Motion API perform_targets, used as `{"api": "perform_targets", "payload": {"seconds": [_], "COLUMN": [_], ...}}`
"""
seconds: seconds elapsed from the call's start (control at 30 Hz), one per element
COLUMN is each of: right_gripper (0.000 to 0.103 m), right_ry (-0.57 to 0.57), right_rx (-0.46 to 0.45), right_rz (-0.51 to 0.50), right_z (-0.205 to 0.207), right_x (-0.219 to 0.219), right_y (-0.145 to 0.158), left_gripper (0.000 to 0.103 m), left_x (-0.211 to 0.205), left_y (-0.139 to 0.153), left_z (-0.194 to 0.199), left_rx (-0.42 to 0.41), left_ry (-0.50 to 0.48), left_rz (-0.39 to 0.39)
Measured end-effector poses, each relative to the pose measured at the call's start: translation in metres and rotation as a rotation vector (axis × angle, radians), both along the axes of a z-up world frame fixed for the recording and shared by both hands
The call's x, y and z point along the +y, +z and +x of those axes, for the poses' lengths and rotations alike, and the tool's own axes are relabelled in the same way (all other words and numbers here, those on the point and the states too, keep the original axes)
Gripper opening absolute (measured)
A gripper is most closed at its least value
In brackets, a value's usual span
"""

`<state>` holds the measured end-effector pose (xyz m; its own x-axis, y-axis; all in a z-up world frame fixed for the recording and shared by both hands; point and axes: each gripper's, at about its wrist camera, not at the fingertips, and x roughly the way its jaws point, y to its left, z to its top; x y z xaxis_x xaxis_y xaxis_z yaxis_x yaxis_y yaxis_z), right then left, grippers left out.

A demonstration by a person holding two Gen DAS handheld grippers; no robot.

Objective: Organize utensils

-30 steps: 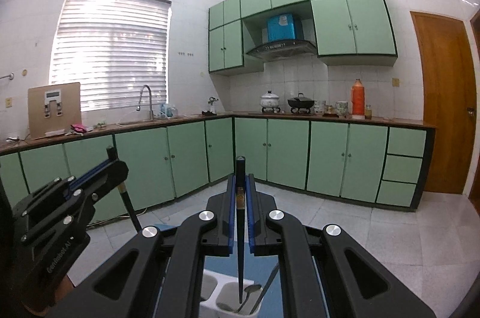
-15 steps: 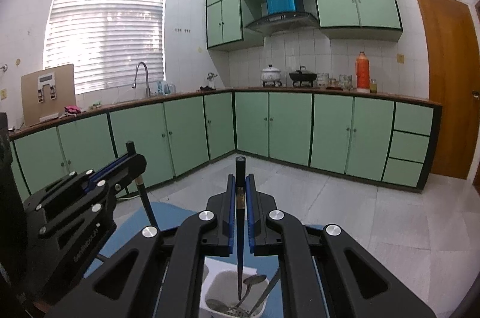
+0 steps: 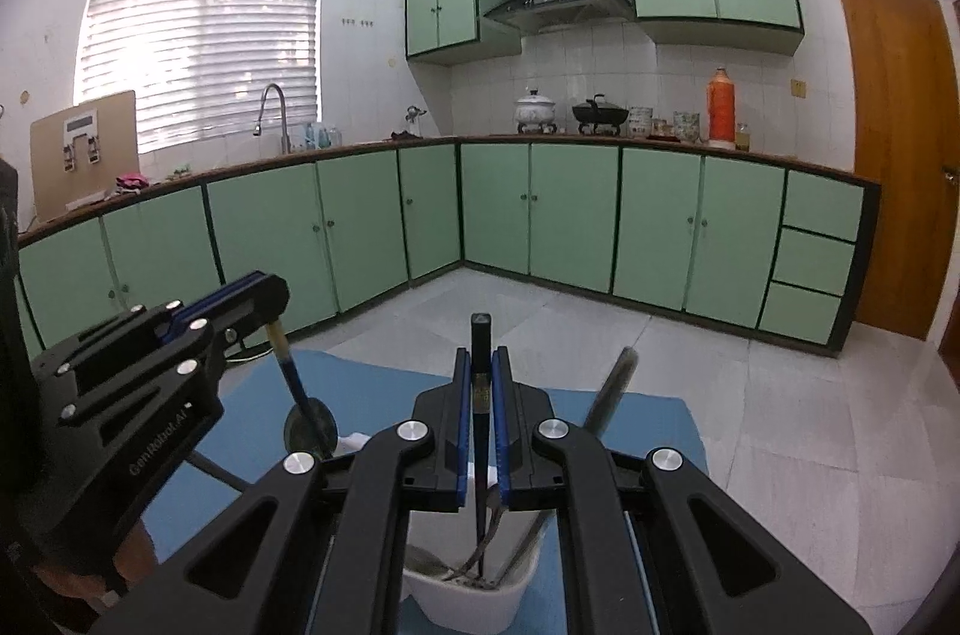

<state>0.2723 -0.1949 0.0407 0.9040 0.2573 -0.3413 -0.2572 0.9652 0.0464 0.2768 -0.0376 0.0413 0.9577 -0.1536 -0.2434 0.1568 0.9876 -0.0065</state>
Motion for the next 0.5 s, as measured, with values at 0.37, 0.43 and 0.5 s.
{"api": "perform_targets", "payload": {"seconds": [0.37, 0.43, 0.5], "right_gripper": [0.038, 0.048, 0.061], "right_ry": [-0.021, -0.029, -0.04], "right_rx": [-0.062, -0.083, -0.103], "right_rz": [0.016, 0.025, 0.028], "right_z": [-0.032, -0.043, -0.056], "right_x": [-0.015, -0.02, -0.025], "right_y": [0.02, 0.023, 0.026], "left_gripper": [0.049, 0.057, 0.07], "left_x": [0.012, 0.014, 0.017], "left_y": [0.019, 0.023, 0.025], "left_z": [-0.032, -0.043, -0.055], "left_rx": [-0.058, -0.071, -0.085], "left_ry": [0.0, 0.001, 0.002], "left_rz": [-0.026, -0.034, -0.042]}}
